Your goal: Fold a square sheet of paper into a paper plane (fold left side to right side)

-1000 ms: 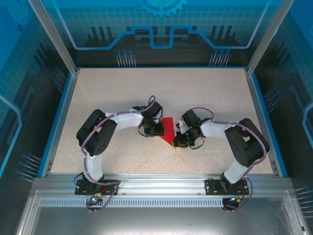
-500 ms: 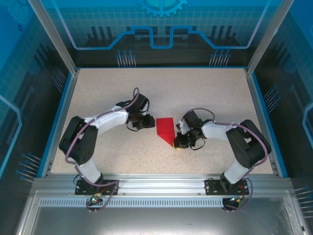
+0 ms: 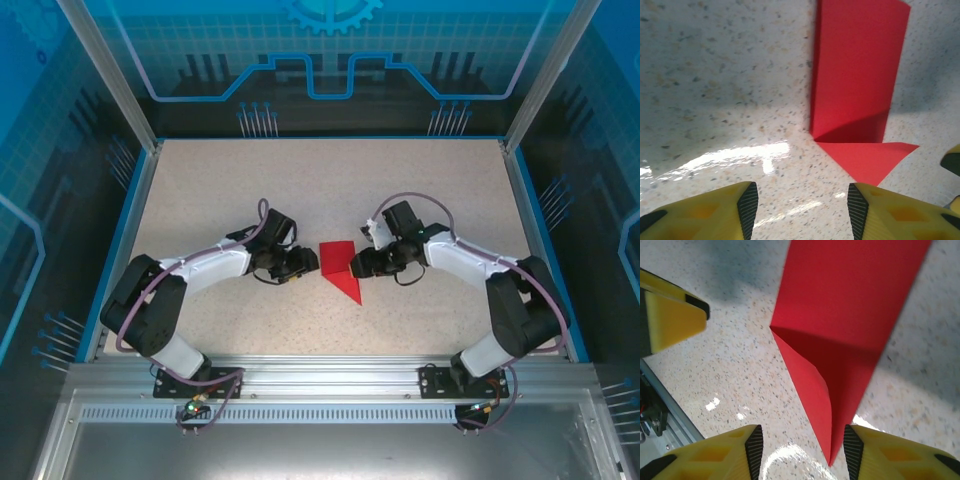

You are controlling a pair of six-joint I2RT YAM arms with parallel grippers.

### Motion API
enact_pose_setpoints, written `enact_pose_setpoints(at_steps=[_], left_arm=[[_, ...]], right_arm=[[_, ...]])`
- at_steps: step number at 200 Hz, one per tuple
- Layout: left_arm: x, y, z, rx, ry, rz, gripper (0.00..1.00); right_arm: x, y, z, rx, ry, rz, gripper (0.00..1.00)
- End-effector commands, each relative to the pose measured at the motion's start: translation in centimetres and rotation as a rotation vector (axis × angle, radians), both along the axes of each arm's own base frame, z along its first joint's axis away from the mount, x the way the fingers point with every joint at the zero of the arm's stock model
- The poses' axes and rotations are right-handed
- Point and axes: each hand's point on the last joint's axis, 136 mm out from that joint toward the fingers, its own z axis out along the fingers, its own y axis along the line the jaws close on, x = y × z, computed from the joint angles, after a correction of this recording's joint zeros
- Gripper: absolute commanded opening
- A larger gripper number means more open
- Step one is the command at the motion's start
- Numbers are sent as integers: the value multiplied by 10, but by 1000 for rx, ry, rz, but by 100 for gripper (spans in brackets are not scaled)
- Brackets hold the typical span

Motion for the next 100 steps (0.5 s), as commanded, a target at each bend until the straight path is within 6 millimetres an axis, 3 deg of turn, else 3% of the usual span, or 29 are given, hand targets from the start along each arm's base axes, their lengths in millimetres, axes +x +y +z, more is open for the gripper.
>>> enact_pose_setpoints(at_steps=[1,45,100], left_arm=[[3,-11,10,-54,-13,5,55],[3,-17,6,-44,-1,-13,56],[5,-23,5,-32,5,-26,57]], right_arm=[[7,7,-2,20,-26,84,50],[15,18,-20,25,39,111,40],[17,10,-32,-31,38,93,10]])
